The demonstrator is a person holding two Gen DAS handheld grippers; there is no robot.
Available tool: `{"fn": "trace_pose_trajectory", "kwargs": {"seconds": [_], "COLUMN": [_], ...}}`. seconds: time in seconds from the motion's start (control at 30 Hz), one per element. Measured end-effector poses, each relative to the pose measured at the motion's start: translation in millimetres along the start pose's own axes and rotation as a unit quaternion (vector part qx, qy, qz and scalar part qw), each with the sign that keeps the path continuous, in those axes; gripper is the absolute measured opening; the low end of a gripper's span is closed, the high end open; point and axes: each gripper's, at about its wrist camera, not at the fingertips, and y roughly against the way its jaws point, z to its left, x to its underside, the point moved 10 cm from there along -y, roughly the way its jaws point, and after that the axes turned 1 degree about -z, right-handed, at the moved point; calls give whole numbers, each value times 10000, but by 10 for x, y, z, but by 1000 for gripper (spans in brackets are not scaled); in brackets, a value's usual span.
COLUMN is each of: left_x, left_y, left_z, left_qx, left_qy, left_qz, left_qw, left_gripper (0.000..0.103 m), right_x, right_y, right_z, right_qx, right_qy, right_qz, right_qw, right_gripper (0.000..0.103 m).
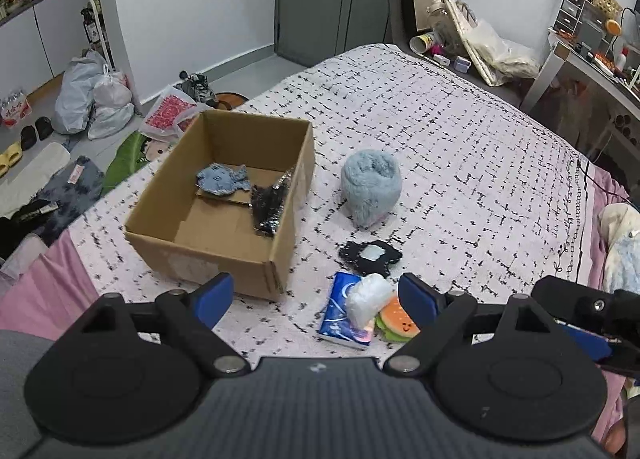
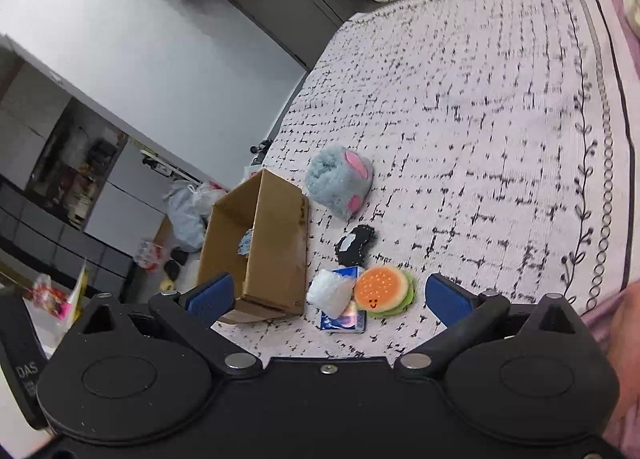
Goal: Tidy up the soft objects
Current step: 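Withdraw both tools from the box toward the remaining items on the bed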
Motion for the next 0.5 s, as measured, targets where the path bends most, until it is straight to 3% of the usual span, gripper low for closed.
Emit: {"fn": "trace_pose_trajectory", "kwargs": {"seconds": [0.5], "left_x": [120], "left_y": [-378], "left_z": [-183], "left_qx": [243], "left_qy": [202], "left_qz": [194], "left_qw": [9993], "left_gripper": [85], "right_x": [106], "right_y": [-303], "right_z": [-219], "right_qx": [98], "right_qy": [-464], "right_qz": [318], "right_qw": [9984], "right_gripper": [103]}}
